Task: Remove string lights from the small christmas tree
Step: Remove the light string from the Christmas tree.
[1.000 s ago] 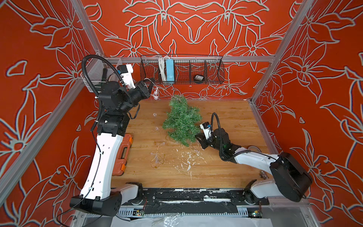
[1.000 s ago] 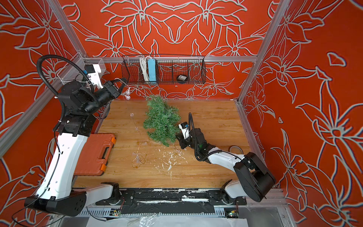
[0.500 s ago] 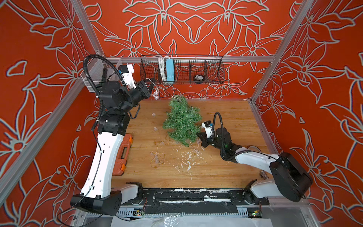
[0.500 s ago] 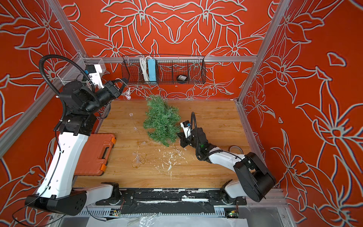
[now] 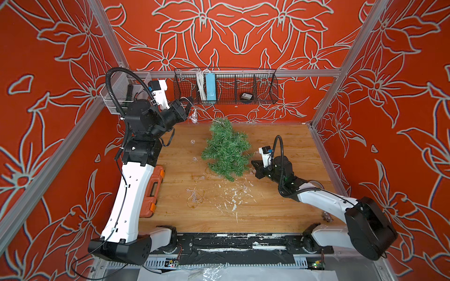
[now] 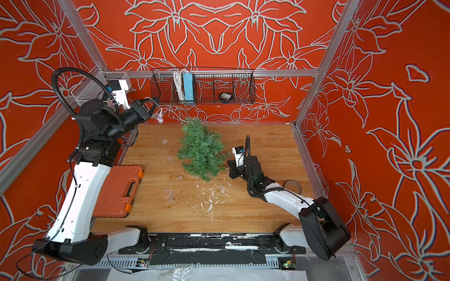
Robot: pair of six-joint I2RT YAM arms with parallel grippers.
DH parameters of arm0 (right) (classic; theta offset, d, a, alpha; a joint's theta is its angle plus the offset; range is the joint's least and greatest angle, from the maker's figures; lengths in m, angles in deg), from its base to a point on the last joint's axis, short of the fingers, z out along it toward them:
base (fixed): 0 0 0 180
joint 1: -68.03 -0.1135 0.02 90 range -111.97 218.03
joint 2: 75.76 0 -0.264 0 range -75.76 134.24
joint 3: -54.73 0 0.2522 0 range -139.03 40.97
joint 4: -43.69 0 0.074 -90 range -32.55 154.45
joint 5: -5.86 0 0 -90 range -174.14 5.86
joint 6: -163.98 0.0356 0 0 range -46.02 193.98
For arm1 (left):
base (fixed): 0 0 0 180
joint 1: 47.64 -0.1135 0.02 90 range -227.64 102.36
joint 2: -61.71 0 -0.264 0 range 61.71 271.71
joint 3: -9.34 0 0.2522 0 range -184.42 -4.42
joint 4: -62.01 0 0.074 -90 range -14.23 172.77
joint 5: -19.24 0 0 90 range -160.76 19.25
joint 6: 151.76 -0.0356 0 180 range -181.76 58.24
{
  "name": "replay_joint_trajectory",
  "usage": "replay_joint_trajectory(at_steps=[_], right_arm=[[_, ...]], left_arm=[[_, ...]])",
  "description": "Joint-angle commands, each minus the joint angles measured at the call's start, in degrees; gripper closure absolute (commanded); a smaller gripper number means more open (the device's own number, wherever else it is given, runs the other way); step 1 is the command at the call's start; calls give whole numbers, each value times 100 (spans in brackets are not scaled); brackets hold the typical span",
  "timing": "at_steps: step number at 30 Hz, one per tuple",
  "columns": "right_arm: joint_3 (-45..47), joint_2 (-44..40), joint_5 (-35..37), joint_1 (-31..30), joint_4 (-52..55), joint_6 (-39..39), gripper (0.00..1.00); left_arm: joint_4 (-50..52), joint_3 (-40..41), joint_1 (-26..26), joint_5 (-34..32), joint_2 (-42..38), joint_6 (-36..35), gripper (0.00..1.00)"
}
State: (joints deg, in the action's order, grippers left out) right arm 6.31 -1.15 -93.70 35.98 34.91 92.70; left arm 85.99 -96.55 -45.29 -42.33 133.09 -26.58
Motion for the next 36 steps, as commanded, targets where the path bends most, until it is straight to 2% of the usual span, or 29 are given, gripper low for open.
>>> replay_joint_trajectory(at_steps=[1,8,15,21,27,36], right_arm=[[-272,-79,343,200,320,76,100],[-1444,13,299,755,1153,-192,100],[-2708,533,274,873,1532,-574,100],[-4297,1553,-50,946,1876,-720,100],[-5472,2063,-574,933,1980,-772,100],[-6705,2416,-1157,859,2121,-716,100]], left_arm=[[-181,-95,20,101,17,-18,100],[-262,-47,19,102,10,-37,100],[-363,19,14,-14,23,-18,100],[-583,198,19,-405,-76,53,100],[-889,109,-2,-1031,-217,-30,100],[-1416,-466,-68,-1088,-75,157,100]])
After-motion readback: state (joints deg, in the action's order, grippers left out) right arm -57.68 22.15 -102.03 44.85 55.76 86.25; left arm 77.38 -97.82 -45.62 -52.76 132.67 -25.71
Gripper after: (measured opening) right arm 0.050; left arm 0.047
